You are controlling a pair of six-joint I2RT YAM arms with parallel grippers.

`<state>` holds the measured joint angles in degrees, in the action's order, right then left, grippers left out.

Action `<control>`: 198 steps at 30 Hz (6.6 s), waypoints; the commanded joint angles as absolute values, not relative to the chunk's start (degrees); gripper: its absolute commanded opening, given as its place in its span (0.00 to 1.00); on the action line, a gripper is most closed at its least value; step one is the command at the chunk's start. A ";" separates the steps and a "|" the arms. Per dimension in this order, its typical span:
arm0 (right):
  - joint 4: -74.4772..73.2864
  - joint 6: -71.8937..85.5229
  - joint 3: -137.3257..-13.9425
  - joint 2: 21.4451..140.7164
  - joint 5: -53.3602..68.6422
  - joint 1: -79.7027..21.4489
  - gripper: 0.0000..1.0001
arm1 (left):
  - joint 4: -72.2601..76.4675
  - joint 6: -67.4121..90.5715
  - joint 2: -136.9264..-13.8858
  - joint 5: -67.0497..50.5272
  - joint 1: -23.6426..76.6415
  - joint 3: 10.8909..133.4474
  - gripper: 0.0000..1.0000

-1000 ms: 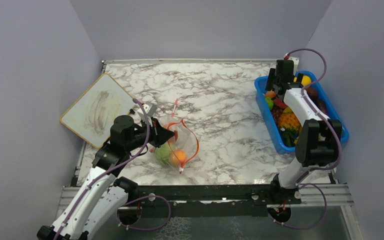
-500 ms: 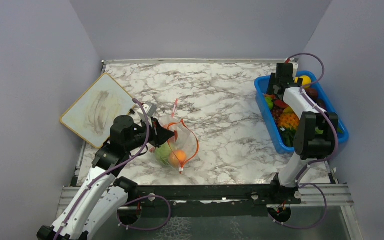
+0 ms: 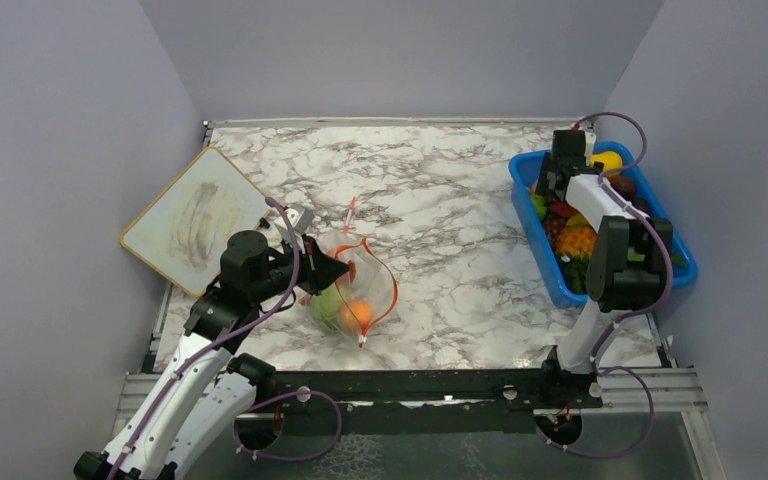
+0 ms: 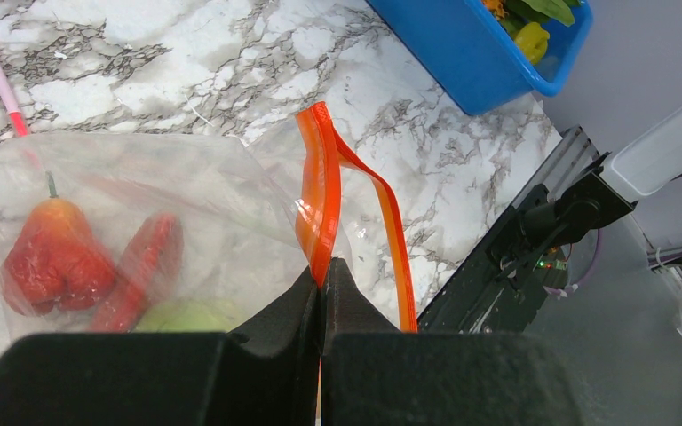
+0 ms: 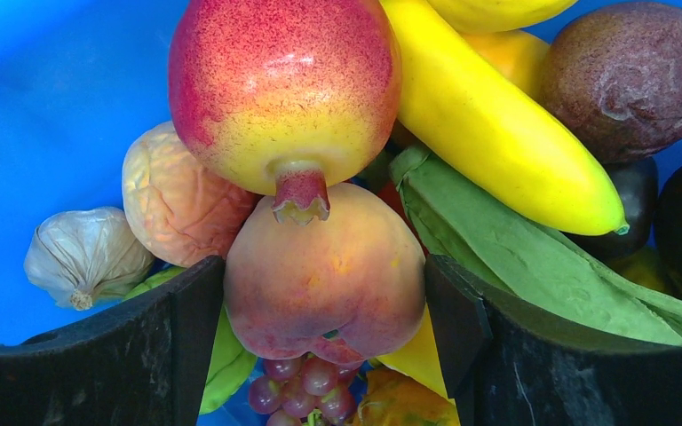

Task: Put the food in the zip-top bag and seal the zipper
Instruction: Pick up the fake fruit from the bin, then place the fake fruit in the zipper food storage bag, then pick up the fake fruit from the bin.

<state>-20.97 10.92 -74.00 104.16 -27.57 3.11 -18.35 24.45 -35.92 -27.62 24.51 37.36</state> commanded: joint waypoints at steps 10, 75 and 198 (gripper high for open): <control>-23.51 11.92 -75.87 102.82 -26.62 3.52 0.56 | -16.10 23.46 -35.08 -27.92 24.70 37.00 0.00; -4.89 24.93 -52.04 62.08 39.98 -31.43 0.39 | -16.00 24.29 -36.57 -27.33 24.71 36.83 0.00; -16.97 7.19 -71.75 88.25 -34.31 -9.23 0.86 | -14.77 24.93 -35.35 -30.19 24.71 36.30 0.00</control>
<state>-18.11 8.78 -68.58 83.18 -34.92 -14.87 -15.29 25.30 -35.68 -28.86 24.49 36.60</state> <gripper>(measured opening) 0.834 0.015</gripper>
